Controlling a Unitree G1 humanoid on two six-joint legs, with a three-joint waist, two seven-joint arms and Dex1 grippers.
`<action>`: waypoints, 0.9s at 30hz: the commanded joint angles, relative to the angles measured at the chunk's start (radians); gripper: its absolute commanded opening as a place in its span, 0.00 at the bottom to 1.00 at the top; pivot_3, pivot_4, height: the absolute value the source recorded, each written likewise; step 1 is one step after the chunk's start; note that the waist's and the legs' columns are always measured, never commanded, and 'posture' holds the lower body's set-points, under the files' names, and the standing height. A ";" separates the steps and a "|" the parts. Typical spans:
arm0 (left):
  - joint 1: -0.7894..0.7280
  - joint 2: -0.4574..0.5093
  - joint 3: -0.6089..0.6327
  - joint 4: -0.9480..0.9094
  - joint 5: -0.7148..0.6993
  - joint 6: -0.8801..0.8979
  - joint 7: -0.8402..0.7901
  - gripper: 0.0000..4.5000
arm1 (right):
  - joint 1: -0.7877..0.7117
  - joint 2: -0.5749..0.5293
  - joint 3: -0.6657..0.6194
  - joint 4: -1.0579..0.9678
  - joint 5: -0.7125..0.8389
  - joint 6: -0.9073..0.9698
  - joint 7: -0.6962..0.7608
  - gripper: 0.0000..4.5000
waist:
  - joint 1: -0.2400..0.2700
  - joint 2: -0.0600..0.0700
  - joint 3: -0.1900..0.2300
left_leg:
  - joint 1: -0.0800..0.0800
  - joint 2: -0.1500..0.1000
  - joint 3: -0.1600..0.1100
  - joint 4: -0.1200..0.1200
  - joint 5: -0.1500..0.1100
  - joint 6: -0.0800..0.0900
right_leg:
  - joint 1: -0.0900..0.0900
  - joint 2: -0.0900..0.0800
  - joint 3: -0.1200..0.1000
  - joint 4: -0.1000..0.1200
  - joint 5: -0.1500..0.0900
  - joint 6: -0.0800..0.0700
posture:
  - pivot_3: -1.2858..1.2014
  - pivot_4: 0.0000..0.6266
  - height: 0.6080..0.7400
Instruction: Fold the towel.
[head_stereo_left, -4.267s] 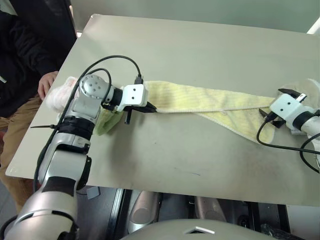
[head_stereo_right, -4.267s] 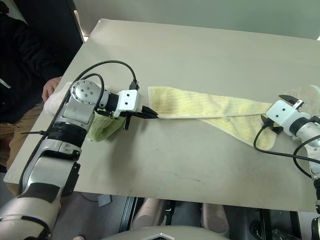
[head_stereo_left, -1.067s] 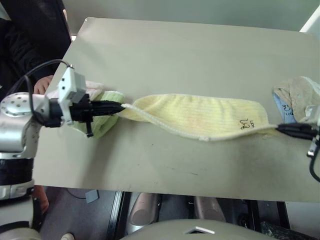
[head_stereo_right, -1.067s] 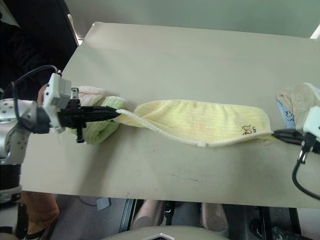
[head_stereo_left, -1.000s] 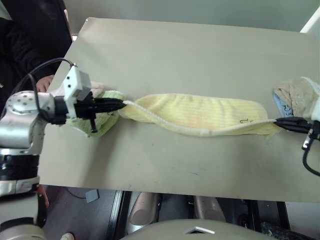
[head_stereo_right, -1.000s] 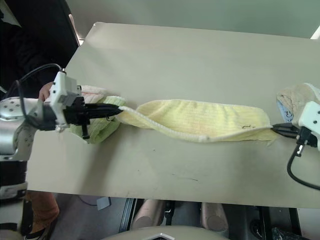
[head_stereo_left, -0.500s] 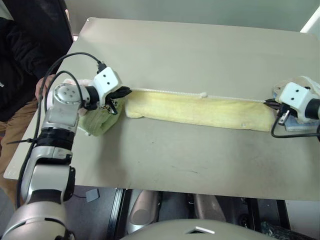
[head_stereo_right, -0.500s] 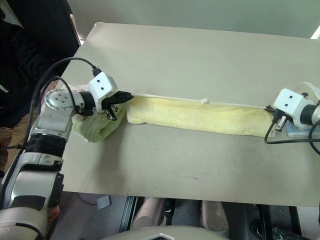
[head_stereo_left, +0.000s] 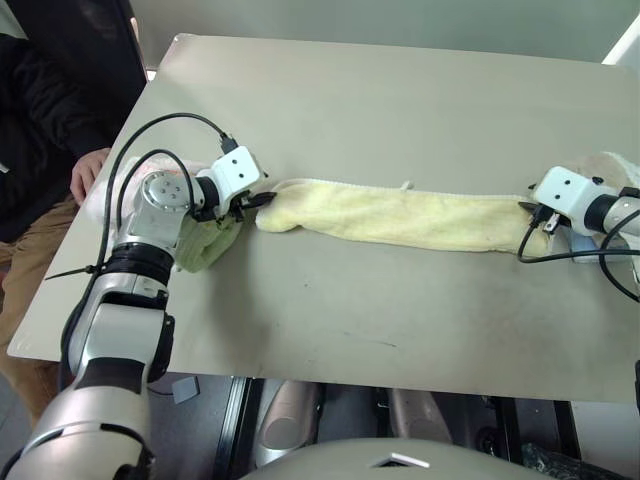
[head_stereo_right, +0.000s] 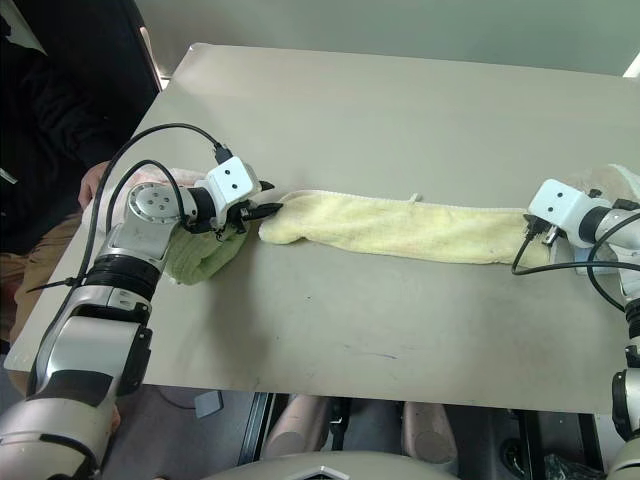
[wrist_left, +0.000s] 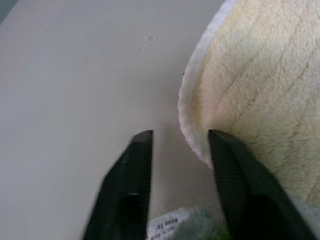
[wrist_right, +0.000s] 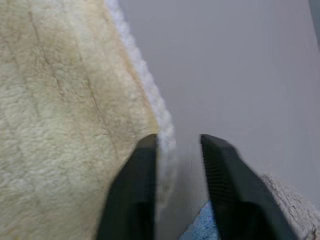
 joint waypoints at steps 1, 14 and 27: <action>-0.025 0.011 0.028 -0.001 -0.007 -0.021 0.011 0.70 | 0.004 -0.026 -0.033 -0.044 0.015 -0.012 -0.004 0.60 | 0.000 0.000 0.000 | 0.000 0.000 0.000 0.000 0.000 0.000 | 0.000 0.000 0.000 0.000 0.000 0.000 | 0.52 0.24 0.99; -0.006 0.012 0.156 -0.124 -0.100 0.039 0.097 1.00 | 0.233 -0.100 -0.324 -0.405 0.158 0.099 -0.078 0.99 | 0.008 0.000 0.000 | -0.002 0.000 0.000 0.000 -0.001 -0.003 | -0.001 0.000 0.000 0.000 -0.003 -0.006 | 0.52 0.24 0.99; 0.160 -0.101 0.146 -0.632 -0.318 0.298 -0.038 1.00 | 0.535 0.300 -0.794 -1.122 0.904 1.219 -0.288 0.99 | 0.008 -0.001 0.000 | -0.001 -0.001 0.002 0.001 0.005 -0.001 | 0.002 0.001 0.001 0.000 -0.016 0.007 | 0.52 0.24 0.99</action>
